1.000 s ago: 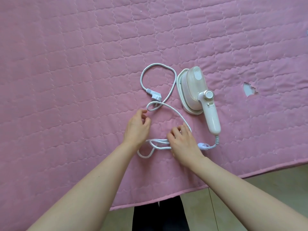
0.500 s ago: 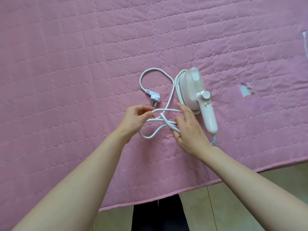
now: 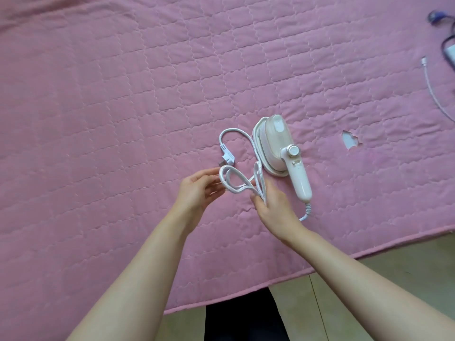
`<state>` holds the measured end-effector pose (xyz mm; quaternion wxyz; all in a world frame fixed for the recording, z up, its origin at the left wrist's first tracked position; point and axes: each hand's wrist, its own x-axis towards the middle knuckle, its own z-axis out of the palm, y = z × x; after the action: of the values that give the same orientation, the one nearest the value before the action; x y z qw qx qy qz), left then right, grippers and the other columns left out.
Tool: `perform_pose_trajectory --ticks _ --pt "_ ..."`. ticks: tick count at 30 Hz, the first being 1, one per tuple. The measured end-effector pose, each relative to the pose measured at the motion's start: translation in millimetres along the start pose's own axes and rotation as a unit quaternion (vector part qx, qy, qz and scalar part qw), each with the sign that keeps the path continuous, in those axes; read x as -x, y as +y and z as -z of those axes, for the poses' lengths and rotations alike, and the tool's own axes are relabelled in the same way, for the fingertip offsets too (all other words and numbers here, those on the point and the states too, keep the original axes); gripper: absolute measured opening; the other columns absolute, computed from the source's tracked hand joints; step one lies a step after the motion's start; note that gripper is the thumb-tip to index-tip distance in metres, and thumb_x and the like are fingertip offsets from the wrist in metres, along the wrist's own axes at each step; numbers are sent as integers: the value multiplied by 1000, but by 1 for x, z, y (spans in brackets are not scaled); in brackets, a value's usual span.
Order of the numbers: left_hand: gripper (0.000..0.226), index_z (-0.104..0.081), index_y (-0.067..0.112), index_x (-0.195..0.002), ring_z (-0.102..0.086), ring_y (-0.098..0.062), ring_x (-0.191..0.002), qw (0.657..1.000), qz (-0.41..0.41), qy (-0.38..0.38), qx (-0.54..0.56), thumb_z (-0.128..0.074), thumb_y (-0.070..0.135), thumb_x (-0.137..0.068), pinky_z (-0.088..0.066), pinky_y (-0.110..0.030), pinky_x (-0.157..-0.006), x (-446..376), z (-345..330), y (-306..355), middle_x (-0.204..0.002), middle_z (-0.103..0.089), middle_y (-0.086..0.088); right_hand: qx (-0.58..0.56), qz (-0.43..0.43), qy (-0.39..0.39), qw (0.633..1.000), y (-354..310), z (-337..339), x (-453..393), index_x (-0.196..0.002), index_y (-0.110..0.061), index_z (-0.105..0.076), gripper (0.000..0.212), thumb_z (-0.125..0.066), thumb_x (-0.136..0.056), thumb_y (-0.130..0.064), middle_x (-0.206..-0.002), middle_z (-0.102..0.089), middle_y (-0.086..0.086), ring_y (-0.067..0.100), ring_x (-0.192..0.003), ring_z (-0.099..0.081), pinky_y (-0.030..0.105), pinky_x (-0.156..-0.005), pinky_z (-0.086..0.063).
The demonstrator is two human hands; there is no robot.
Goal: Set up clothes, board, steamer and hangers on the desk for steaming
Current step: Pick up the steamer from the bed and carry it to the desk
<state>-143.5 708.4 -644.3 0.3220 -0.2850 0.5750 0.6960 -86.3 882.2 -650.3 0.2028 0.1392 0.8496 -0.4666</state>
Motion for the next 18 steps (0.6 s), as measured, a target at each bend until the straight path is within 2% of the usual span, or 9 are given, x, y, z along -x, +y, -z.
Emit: perform_pose_trajectory --ticks 3,5,7,9,11,13,15,18 --pt "50 -62 5 -120 -65 -21 -108 998 -2 -5 -69 -35 -17 -83 -52 -30 -90 5 -7 -18 -113 -69 -9 -60 -34 20 997 -9 4 7 -95 -23 -54 8 -49 -92 -17 -78 -59 -2 27 -80 -57 41 -77 -49" --pt "63 -55 15 -130 -57 -11 -118 985 -44 -16 -168 -37 -18 -80 -50 -24 -90 8 -13 -30 -128 -61 3 -78 -42 32 996 -12 9 11 -86 -29 -52 7 -50 -89 -23 -74 -58 -5 28 -78 -58 45 -76 -51" --pt "71 -47 23 -139 -47 -3 -125 970 -95 -21 -224 -41 -13 -79 -41 -19 -94 5 -22 -36 -138 -51 13 -97 -47 34 994 -14 16 12 -82 -33 -53 8 -50 -86 -27 -69 -57 -9 24 -73 -57 46 -74 -51" --pt "68 -45 24 -141 -42 2 -127 958 -150 -28 -244 -50 -8 -81 -33 -11 -98 -4 -33 -37 -140 -47 15 -130 -55 33 989 -14 22 10 -85 -30 -57 7 -52 -86 -26 -66 -57 -10 18 -67 -57 44 -72 -52" --pt "54 -52 22 -134 -45 3 -125 941 -204 -50 -266 -61 1 -85 -33 -7 -97 -17 -44 -33 -134 -54 13 -159 -61 37 985 -13 27 7 -91 -15 -61 8 -54 -90 -19 -66 -56 -6 16 -62 -56 43 -70 -52" --pt "31 -65 32 -115 -51 -12 -124 924 -239 -74 -288 -63 15 -89 -39 -26 -104 -30 -51 -33 -121 -63 11 -171 -61 42 982 -13 30 5 -92 -3 -61 11 -53 -92 -11 -66 -56 0 18 -61 -56 46 -72 -52" --pt "18 -67 42 -94 -54 -27 -121 912 -245 -76 -320 -60 26 -90 -42 -46 -103 -39 -56 -34 -108 -67 9 -188 -61 48 979 -15 35 3 -86 -8 -62 10 -54 -92 -9 -66 -57 0 18 -62 -57 48 -75 -53" --pt "14 -70 27 -87 -64 -17 -103 916 -217 -57 -331 -56 27 -90 -49 -46 -92 -37 -58 -34 -94 -73 5 -221 -72 68 970 -17 42 1 -79 -17 -61 15 -57 -92 -12 -66 -58 1 18 -64 -57 49 -78 -52"
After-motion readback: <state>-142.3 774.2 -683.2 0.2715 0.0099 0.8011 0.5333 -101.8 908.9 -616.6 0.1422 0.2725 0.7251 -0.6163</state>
